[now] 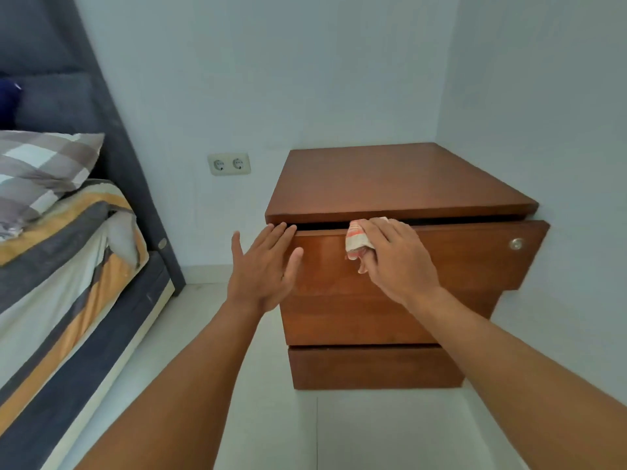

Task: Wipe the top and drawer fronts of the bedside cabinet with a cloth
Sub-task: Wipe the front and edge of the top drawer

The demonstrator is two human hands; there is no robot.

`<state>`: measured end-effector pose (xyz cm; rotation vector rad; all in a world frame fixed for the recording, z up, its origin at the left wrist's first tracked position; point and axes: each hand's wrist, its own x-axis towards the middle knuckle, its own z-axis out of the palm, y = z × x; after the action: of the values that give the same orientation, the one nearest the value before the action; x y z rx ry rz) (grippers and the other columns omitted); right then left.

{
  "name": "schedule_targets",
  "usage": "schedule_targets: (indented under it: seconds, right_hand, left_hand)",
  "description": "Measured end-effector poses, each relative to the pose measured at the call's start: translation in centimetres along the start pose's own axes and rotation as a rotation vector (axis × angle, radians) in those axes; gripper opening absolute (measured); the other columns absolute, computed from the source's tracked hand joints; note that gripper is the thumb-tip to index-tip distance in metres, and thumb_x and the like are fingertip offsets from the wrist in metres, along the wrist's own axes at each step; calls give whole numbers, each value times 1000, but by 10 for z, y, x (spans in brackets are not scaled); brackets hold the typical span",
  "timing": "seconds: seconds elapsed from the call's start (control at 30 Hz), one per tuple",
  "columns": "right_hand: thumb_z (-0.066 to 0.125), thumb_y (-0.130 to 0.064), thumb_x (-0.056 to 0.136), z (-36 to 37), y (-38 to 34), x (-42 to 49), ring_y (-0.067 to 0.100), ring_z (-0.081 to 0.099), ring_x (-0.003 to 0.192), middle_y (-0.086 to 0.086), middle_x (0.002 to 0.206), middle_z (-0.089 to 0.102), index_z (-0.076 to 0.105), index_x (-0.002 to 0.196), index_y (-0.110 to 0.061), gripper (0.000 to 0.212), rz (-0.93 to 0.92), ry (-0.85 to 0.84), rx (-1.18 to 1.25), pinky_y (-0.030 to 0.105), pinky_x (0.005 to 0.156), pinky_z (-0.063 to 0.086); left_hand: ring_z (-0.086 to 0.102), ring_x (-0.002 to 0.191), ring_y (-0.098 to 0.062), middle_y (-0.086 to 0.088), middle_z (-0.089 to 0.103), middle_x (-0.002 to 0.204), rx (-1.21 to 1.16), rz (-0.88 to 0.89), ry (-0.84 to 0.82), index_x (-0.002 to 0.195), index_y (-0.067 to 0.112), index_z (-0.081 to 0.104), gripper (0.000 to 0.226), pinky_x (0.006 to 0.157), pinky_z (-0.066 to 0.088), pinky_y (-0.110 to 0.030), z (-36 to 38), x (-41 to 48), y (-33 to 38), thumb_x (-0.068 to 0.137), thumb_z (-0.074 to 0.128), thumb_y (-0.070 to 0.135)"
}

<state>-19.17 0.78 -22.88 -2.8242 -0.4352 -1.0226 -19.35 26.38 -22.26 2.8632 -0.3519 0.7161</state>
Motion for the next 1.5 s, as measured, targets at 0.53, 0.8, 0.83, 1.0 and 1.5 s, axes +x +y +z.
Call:
schedule_targets:
  seconds: [0.53,0.8,0.83,1.0,1.5]
  right_hand:
    - [53,6,94,-21,41,-29,24,40,143,0,159,39,42,156,-26,71,287,295,218,41,117,41]
    - [42,-43,106,70,-57,-6,35,-4,160,6,174,1,5,166,-24,73,-12,108,-95,58,128,9]
    - [36,-45,106,67,-49,-8,35,-2,160,6,174,4,7,166,-24,69,-19,114,-98,57,128,8]
    - [38,-40,99,44,19,-26,37,23,154,9,165,31,29,160,-21,64,92,132,-94,58,125,17]
    - [35,-26,95,-2,179,-69,45,34,142,18,149,44,44,147,-10,55,363,208,-77,53,123,26]
  left_hand:
    - [-8,157,-16,7,1,171,-96,-90,6,162,35,6,77,120,1,-66,18,-12,14,96,7,74]
    - [-2,157,-14,7,10,170,-118,-81,103,161,32,15,81,121,10,-65,30,-14,12,92,1,73]
    - [0,157,-14,6,12,170,-118,-82,113,160,32,16,82,121,10,-65,31,-14,13,92,2,74]
    - [6,157,-17,6,18,168,-102,-86,141,159,32,20,82,120,11,-66,31,-15,16,92,5,76]
    - [3,158,-18,5,14,169,-73,-95,129,160,32,16,84,120,10,-67,29,-18,19,91,6,79]
